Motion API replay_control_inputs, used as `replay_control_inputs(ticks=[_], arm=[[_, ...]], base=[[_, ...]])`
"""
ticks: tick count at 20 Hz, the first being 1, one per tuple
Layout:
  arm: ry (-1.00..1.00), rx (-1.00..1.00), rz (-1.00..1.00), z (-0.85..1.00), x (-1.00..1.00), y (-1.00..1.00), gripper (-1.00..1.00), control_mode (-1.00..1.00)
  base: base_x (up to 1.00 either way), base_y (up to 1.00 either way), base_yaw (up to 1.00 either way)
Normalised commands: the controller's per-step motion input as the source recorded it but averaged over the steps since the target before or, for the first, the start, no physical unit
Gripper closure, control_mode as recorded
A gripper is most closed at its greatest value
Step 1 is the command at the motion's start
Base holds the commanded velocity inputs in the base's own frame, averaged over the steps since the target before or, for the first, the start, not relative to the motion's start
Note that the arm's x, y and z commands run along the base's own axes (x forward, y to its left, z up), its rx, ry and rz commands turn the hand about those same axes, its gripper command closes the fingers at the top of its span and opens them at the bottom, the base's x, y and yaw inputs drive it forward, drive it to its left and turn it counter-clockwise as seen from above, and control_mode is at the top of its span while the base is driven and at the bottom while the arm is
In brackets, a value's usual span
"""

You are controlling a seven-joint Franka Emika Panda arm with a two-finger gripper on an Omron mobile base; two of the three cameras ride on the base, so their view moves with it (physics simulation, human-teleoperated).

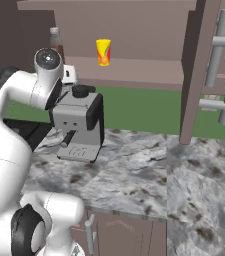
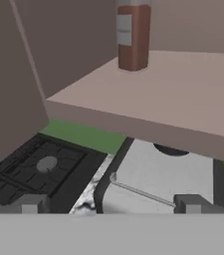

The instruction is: Take the cinnamon bottle from the cabinet and place it on the dining table, next to the plate with the cupcake. Then take the chocolate from the dining counter and place it on the cupcake plate.

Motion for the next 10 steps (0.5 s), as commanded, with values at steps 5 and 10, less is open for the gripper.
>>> replay_control_inputs(ticks=[5,10], arm=[[0.0,0.0,0.0,0.37,0.42,0.09,-1.0,-1.0],[0.0,0.0,-0.03,0.29,0.5,0.11,-1.0,-1.0]], base=[[0.0,0.0,0.0],[0.0,0.0,0.0]])
